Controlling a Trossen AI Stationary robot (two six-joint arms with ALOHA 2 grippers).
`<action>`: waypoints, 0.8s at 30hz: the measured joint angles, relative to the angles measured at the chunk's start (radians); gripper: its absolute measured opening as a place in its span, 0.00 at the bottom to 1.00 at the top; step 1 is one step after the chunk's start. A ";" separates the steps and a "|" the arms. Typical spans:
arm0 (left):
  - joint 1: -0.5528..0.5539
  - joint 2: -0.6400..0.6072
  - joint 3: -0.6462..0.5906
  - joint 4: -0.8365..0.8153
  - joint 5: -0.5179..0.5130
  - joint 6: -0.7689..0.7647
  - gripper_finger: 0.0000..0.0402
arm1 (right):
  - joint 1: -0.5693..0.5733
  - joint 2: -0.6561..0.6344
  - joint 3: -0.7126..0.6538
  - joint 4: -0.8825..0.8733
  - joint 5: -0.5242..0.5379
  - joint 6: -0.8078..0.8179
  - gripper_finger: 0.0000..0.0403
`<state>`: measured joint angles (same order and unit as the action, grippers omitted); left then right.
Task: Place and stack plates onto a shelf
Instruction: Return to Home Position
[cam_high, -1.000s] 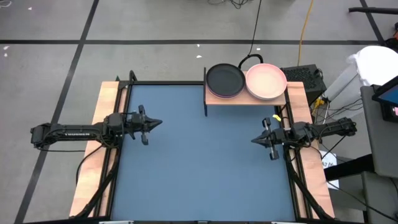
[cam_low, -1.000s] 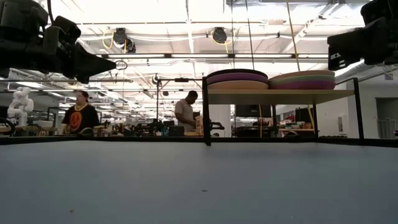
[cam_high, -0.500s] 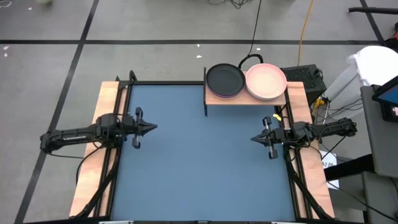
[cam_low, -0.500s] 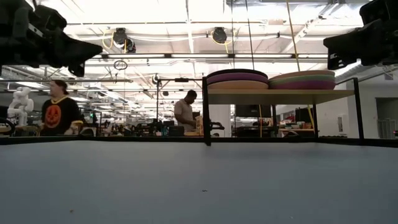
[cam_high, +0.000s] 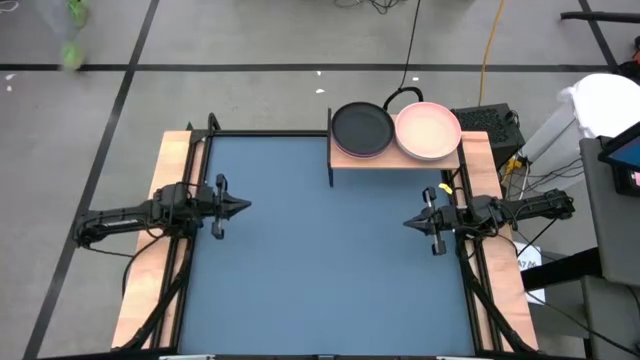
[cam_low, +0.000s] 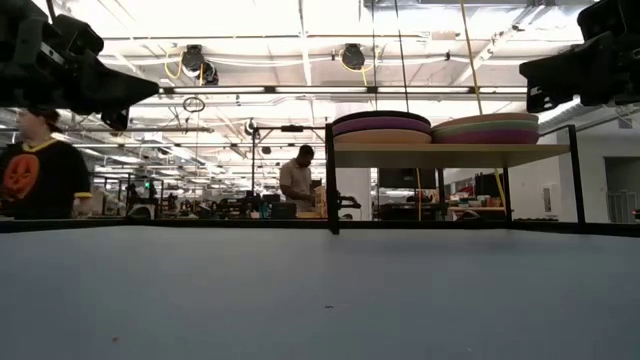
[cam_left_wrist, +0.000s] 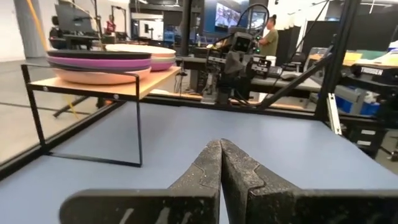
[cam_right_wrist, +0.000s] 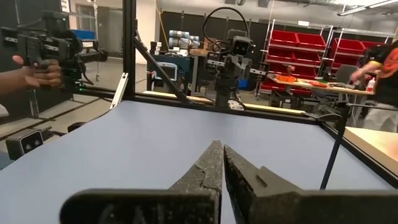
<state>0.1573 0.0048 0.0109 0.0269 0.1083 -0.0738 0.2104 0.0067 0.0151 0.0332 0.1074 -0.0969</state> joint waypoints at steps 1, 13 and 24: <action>-0.009 0.001 0.000 -0.001 -0.006 -0.005 0.01 | 0.000 0.000 0.000 0.000 0.000 -0.001 0.00; -0.225 0.001 0.000 -0.009 -0.154 0.023 0.01 | 0.000 0.000 0.000 0.000 -0.003 0.058 0.00; -0.271 0.002 0.000 -0.011 -0.162 0.067 0.01 | 0.000 0.000 0.000 0.000 -0.003 -0.020 0.00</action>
<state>-0.1139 0.0063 0.0113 0.0158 -0.0532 -0.0071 0.2108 0.0071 0.0151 0.0336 0.1040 -0.1173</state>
